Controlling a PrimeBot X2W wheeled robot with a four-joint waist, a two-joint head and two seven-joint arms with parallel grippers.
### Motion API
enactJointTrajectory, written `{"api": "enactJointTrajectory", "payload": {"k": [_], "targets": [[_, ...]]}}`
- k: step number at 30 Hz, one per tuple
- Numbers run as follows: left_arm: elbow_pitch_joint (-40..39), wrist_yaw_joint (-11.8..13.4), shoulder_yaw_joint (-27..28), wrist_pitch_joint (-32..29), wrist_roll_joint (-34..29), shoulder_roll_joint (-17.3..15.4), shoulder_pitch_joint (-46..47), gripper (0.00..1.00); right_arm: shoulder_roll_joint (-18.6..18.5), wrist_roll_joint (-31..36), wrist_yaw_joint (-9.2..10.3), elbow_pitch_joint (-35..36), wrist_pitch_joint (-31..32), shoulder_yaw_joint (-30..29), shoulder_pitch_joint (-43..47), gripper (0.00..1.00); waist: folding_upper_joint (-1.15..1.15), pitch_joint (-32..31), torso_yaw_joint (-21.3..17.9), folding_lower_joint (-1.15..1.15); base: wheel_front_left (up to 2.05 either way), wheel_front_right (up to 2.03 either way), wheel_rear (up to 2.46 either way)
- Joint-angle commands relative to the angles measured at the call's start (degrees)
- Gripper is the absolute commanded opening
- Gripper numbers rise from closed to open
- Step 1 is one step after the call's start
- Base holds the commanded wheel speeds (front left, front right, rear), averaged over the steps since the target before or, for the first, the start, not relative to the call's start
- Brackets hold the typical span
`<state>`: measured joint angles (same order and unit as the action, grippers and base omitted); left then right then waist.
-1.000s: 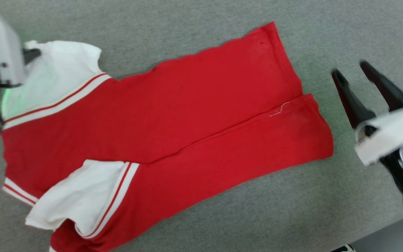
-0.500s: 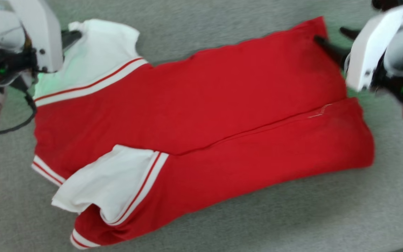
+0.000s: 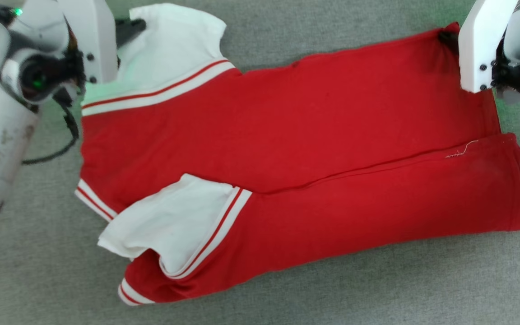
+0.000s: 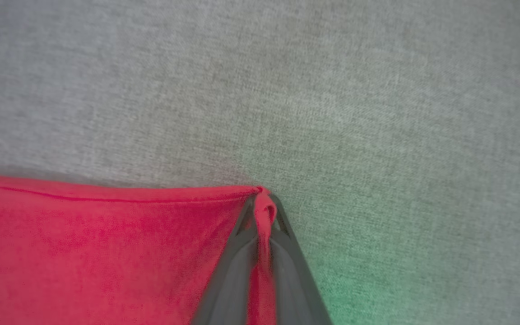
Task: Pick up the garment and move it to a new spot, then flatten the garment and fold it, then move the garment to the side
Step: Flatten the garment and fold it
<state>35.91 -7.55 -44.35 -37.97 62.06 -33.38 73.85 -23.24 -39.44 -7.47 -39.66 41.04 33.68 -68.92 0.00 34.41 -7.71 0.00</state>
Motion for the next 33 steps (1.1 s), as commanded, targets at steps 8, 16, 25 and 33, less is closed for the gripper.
{"api": "enactJointTrajectory", "payload": {"k": [8, 16, 25, 33], "targets": [[-2.0, 0.1, -4.2, 6.9, 3.4, 1.1, -3.5, 0.0, -3.6, -4.9, -0.02, -1.3, -5.1, 2.7, 5.7, 0.0, 0.0, -7.3, 3.0, 0.0, 0.0, 0.0, 0.0], [-12.3, 0.1, -7.8, 14.8, 8.1, -2.4, -9.4, 0.0, -11.5, -12.1, -0.02, 9.7, -10.8, 4.8, 13.8, 0.0, 0.0, -14.8, 6.4, 0.0, 0.0, 0.0, 0.0], [-31.0, 0.1, -10.9, 24.9, 11.0, -11.9, -24.1, 0.0, -23.2, -19.2, -0.02, 23.9, -12.9, 8.8, 27.4, 0.0, 0.0, -20.2, 9.1, 0.0, 0.0, 0.0, 0.0], [-40.1, 0.8, -10.4, 33.3, 13.2, -17.5, -35.6, 0.0, -28.0, -21.9, -0.01, 26.4, -16.3, 6.7, 34.3, 0.0, 0.0, -21.2, 10.7, 0.0, 0.0, 0.0, 0.0]]}}
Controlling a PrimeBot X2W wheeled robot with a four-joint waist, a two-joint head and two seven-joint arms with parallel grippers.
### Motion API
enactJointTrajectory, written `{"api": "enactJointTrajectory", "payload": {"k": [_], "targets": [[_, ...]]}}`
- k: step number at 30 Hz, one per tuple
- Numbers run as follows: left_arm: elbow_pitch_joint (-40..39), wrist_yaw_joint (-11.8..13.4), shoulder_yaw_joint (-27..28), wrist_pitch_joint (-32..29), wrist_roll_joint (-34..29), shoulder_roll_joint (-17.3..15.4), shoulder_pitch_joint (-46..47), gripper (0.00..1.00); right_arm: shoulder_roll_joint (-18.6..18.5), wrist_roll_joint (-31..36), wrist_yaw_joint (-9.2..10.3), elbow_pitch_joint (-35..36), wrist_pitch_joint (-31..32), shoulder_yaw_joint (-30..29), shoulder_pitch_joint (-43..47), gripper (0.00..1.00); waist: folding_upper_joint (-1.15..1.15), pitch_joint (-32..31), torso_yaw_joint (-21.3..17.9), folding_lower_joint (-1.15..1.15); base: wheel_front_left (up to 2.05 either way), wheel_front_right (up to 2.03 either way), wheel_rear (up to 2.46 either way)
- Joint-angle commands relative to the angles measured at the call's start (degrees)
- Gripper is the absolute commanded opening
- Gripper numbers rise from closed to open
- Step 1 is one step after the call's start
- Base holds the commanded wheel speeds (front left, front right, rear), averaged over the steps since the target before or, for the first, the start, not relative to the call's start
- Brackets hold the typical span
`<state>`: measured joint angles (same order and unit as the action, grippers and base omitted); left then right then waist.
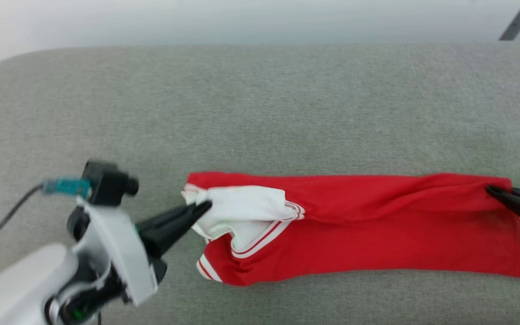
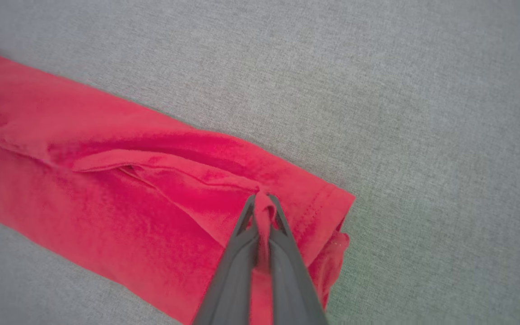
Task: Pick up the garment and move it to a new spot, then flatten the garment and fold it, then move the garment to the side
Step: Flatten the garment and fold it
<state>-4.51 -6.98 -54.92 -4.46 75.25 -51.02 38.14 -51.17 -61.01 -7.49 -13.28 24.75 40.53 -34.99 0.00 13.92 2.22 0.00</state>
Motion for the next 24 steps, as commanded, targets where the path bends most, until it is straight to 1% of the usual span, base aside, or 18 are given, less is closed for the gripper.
{"api": "enactJointTrajectory", "payload": {"k": [1, 3, 5, 7, 12, 14, 17, 18, 19, 20, 21, 22, 23, 24], "targets": [[-0.6, 0.3, 0.3, 0.7, 0.5, -0.4, -1.2, 0.0, -0.3, -0.6, 0.01, -0.1, -0.5, -0.7, 1.1, 0.0, 0.0, -0.7, 0.9, 0.0, 0.0, 0.0, 0.0], [-2.1, 0.6, 0.3, 2.4, 1.3, -1.0, -3.6, 0.0, -0.9, -1.2, 0.01, -0.5, -1.3, -1.7, 2.6, 0.0, 0.0, -0.6, 1.2, 0.0, 0.0, 0.0, 0.0], [-2.8, 0.8, -0.3, 3.5, 2.0, -0.5, -5.8, 0.0, -0.7, -1.2, 0.01, -1.2, -1.7, -2.4, 4.0, 0.0, 0.0, -0.4, 1.4, 0.0, 0.0, 0.0, 0.0], [-2.0, 1.0, -1.3, 4.2, 1.2, 0.0, -7.1, 0.0, 0.1, -0.9, 0.01, -2.0, -1.7, -2.5, 4.8, 0.0, 0.0, 0.1, 1.5, 0.0, 0.0, 0.0, 0.0], [4.8, 1.7, -3.0, 6.1, -0.9, 4.4, -8.0, 0.0, 2.6, -0.1, 0.01, -4.8, -2.7, -3.4, 5.1, 0.0, 0.0, 1.8, 1.8, 0.0, 0.0, 0.0, 0.0], [7.6, 1.5, -3.1, 6.8, -1.0, 6.5, -7.5, 0.0, 3.3, 0.3, 0.01, -5.8, -3.3, -4.0, 4.8, 0.0, 0.0, 2.5, 1.8, 0.0, 0.0, 0.0, 0.0], [11.0, 0.8, -3.4, 7.8, -1.3, 8.5, -6.9, 0.0, 4.1, 0.9, 0.01, -6.6, -3.9, -4.1, 4.3, 0.0, 0.0, 3.3, 1.8, 0.0, 0.0, 0.0, 0.0], [11.8, 0.6, -3.4, 8.2, -1.2, 9.1, -6.7, 0.09, 4.2, 1.0, 0.01, -6.8, -4.1, -4.2, 4.3, 0.0, 0.0, 3.4, 1.8, 0.0, 0.0, 0.0, 0.0], [12.5, 0.3, -3.2, 8.8, -1.0, 9.6, -6.6, 0.28, 4.3, 1.0, 0.01, -7.0, -4.5, -4.5, 4.2, 0.0, 0.0, 3.5, 1.8, 0.0, 0.0, 0.0, 0.0], [13.2, 0.3, -3.0, 9.4, -0.9, 9.9, -6.7, 0.47, 4.5, 0.7, 0.01, -7.1, -4.9, -5.0, 4.2, 0.04, 0.0, 3.4, 1.8, 0.0, 0.0, 0.0, 0.0], [13.6, 0.1, -2.9, 10.0, -0.8, 10.1, -6.8, 0.88, 4.6, 0.4, 0.01, -7.2, -5.4, -5.6, 4.2, 0.28, 0.0, 3.3, 1.8, 0.0, 0.0, 0.0, 0.0], [13.9, 0.0, -2.8, 10.5, -0.7, 10.3, -6.9, 1.0, 4.7, 0.1, 0.01, -7.2, -5.7, -6.0, 4.4, 0.47, 0.0, 3.0, 1.9, 0.0, 0.0, 0.0, 0.0], [14.1, -0.1, -2.7, 11.1, -0.6, 10.5, -7.1, 1.0, 4.7, -0.1, 0.01, -7.0, -6.1, -6.3, 4.8, 0.88, 0.0, 2.7, 2.1, 0.0, 0.0, 0.0, 0.0], [14.3, -0.2, -2.5, 11.7, -0.6, 10.6, -7.2, 1.0, 4.5, -0.3, 0.01, -6.7, -6.2, -6.6, 5.3, 1.0, 0.0, 2.3, 2.3, 0.0, 0.0, 0.0, 0.0]]}}
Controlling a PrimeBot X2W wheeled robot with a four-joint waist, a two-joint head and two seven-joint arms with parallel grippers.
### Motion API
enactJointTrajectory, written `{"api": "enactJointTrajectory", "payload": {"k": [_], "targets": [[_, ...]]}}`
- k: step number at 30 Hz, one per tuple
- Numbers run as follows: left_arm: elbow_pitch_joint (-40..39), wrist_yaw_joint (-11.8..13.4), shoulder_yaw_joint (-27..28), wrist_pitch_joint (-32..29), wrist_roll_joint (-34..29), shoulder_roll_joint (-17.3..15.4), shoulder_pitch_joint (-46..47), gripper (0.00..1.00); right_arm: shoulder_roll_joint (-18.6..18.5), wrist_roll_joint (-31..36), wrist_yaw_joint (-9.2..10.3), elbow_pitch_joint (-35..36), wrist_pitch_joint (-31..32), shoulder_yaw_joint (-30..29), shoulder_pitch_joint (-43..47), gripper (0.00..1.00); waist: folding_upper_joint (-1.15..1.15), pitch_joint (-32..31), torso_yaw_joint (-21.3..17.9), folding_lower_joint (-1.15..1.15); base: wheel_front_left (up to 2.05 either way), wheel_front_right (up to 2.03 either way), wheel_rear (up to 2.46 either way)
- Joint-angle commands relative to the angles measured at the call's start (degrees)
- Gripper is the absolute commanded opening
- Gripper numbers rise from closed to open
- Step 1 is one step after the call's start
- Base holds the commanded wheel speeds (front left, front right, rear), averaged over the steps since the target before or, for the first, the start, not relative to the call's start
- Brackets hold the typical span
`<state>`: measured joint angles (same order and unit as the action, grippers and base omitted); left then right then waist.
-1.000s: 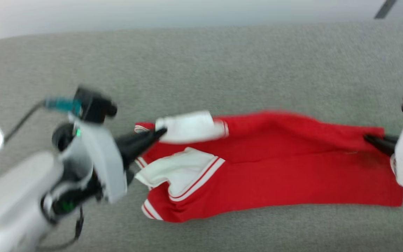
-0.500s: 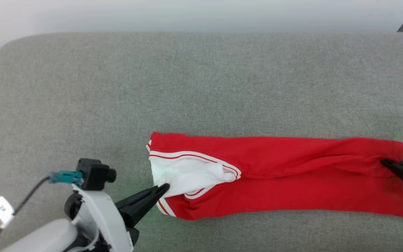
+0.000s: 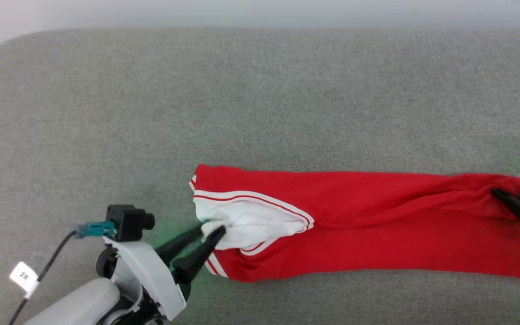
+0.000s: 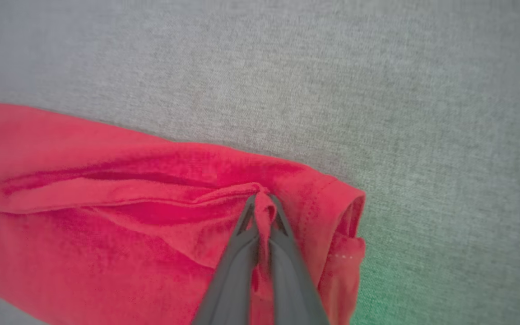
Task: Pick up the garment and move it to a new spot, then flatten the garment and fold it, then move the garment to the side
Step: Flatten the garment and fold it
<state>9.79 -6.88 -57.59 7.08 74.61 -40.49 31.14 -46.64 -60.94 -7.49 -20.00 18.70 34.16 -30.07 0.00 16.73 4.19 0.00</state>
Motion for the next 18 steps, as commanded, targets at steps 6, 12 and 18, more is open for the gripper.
{"api": "enactJointTrajectory", "payload": {"k": [6, 12, 18], "targets": [[-0.6, 1.4, 3.1, 6.1, -0.7, 0.4, -2.8, 1.0, -1.6, -2.3, 0.01, 1.1, -0.3, -2.8, 3.6, 1.0, 0.0, -2.7, 1.9, 0.0, 0.0, 0.0, 0.0], [-1.0, 4.6, 9.7, 8.1, -2.8, 3.1, -9.0, 1.0, -3.9, -5.3, 0.01, 0.5, -0.2, -7.7, 8.6, 1.0, 0.0, -3.5, 5.0, 0.0, 0.0, 0.0, 0.0], [1.9, 5.6, 21.1, 8.0, -10.6, 8.8, -16.1, 1.0, -5.4, -7.2, 0.01, -0.7, 1.2, -11.8, 14.0, 1.0, 0.0, -3.4, 7.2, 0.0, 0.0, 0.0, 0.0]]}}
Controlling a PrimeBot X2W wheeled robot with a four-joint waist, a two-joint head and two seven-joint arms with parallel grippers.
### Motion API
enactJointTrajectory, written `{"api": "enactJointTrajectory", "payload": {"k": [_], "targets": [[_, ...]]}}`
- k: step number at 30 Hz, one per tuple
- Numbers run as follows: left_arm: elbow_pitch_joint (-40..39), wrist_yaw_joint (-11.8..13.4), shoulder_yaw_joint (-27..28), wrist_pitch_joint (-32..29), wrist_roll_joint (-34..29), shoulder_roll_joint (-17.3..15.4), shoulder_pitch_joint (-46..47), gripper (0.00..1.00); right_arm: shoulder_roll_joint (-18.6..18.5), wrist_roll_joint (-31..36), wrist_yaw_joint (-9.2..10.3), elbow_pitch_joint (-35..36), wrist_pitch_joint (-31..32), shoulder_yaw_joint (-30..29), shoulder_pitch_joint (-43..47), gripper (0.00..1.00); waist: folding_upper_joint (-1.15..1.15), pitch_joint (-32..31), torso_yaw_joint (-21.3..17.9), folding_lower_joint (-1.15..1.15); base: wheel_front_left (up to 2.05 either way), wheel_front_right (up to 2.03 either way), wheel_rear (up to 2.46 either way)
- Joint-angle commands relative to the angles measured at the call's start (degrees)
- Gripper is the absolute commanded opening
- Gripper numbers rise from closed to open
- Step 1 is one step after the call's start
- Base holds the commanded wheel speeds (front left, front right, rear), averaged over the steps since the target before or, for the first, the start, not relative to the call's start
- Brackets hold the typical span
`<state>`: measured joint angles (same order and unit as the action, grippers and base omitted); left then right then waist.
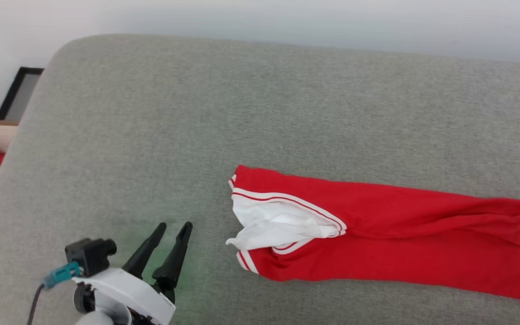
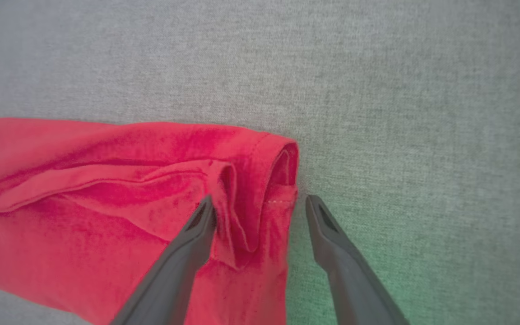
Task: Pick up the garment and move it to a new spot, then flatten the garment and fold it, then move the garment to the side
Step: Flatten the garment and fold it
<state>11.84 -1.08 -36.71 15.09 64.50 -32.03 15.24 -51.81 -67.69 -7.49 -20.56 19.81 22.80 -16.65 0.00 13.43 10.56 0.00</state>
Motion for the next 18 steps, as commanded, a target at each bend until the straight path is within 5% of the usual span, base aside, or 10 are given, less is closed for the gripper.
{"api": "enactJointTrajectory", "payload": {"k": [1, 12, 18], "targets": [[0.3, -0.5, 2.1, 0.0, -2.2, 1.2, -1.1, 1.0, -0.2, -0.6, 0.01, -0.5, 0.6, -1.0, 1.3, 1.0, 0.0, -0.1, 1.0, 0.0, 0.0, 0.0, 0.0], [-0.9, 0.8, 22.0, 0.0, -27.9, 12.0, -6.1, 1.0, 2.0, -1.2, 0.01, -3.5, 12.8, -3.9, 5.1, 1.0, 0.0, -1.8, 1.7, 0.0, 0.0, 0.0, 0.0], [-4.6, 0.5, 27.8, 0.0, -42.9, 15.0, -7.5, 1.0, 4.9, 2.2, 0.01, -5.1, 16.8, -5.2, 2.7, 1.0, 0.0, -2.6, 1.2, 0.0, 0.0, 0.0, 0.0]]}}
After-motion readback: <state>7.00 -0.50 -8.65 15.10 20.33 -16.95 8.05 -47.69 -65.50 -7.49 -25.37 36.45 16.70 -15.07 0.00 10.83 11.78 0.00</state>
